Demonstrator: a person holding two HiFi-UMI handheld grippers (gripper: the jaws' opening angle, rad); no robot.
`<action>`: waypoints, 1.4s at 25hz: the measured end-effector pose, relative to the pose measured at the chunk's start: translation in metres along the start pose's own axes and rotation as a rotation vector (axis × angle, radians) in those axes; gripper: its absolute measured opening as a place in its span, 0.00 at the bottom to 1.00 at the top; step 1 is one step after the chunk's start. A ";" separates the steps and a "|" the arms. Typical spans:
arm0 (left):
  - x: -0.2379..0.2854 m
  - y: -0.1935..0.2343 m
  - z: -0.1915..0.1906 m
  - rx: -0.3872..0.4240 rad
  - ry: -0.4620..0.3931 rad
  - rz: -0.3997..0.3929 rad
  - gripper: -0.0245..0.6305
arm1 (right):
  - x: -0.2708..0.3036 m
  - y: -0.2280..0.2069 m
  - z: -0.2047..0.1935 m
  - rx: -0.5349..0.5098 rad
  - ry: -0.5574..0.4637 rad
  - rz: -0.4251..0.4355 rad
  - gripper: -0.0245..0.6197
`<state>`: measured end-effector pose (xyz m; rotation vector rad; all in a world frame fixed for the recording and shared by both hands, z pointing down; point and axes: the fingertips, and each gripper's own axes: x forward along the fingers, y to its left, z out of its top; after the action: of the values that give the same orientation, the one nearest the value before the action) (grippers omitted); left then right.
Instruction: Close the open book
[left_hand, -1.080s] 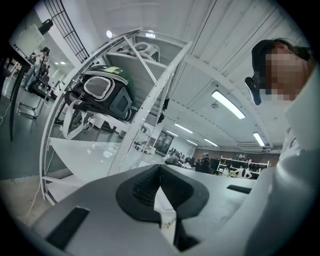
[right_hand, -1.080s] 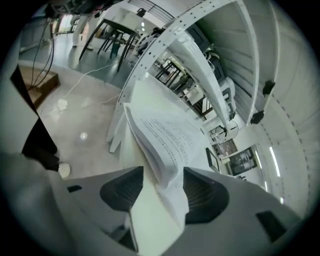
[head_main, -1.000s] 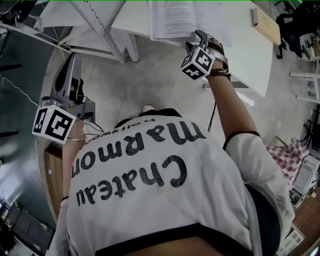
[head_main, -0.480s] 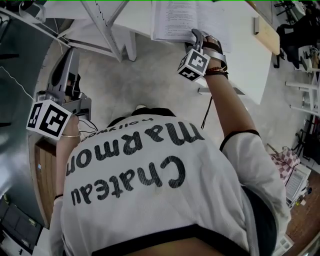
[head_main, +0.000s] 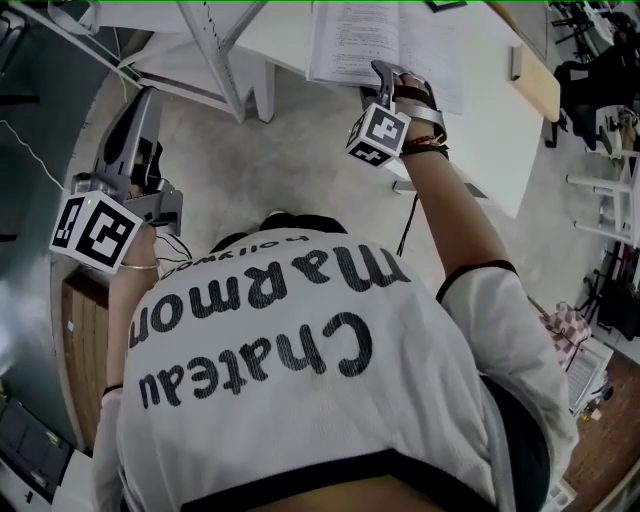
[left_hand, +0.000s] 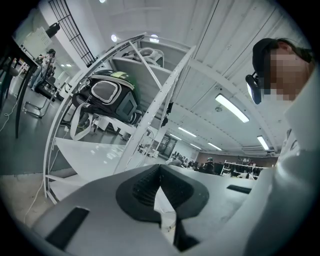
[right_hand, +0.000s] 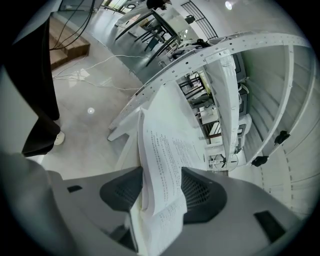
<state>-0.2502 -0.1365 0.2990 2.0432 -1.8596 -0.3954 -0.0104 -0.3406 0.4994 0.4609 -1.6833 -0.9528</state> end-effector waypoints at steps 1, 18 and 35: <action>-0.001 0.001 0.000 -0.001 -0.001 0.002 0.07 | 0.001 0.001 0.002 -0.007 0.000 0.004 0.41; -0.009 0.015 0.004 -0.023 -0.014 0.023 0.07 | 0.009 0.013 0.013 -0.056 0.000 0.062 0.23; -0.011 0.008 0.000 -0.022 -0.028 0.015 0.07 | 0.000 -0.004 0.010 0.332 -0.044 0.069 0.13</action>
<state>-0.2588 -0.1263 0.3025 2.0188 -1.8772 -0.4412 -0.0201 -0.3390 0.4957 0.5992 -1.8943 -0.6377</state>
